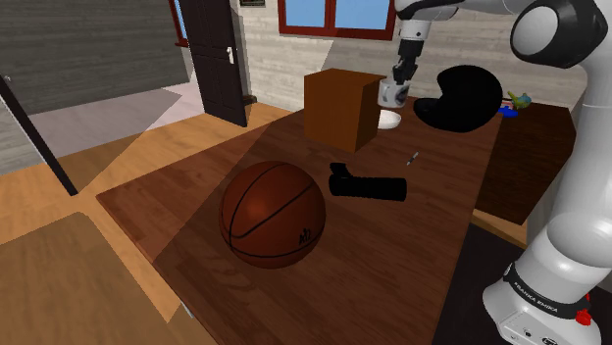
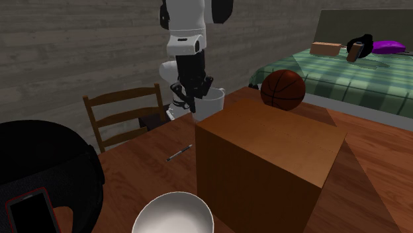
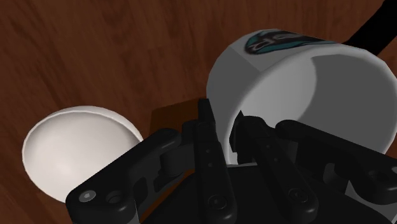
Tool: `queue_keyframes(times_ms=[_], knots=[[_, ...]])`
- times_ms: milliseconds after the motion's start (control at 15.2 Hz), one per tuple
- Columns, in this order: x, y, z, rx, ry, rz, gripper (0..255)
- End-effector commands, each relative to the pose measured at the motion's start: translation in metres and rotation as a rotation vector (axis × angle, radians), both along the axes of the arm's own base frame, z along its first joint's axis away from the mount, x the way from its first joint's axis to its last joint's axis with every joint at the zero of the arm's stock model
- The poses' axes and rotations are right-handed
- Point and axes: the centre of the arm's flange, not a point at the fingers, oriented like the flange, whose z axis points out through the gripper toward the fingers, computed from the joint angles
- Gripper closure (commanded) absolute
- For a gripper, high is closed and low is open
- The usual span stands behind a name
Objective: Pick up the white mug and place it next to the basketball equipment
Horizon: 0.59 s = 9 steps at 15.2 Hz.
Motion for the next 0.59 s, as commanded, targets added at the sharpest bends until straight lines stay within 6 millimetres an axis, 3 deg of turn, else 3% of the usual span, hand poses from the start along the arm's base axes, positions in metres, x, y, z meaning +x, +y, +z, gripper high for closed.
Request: queue_keyframes(times_ms=[0, 528], knots=[[0.000, 0.000, 0.011, 0.000, 0.000, 0.000, 255], [0.000, 0.000, 0.053, 0.000, 0.000, 0.000, 255]])
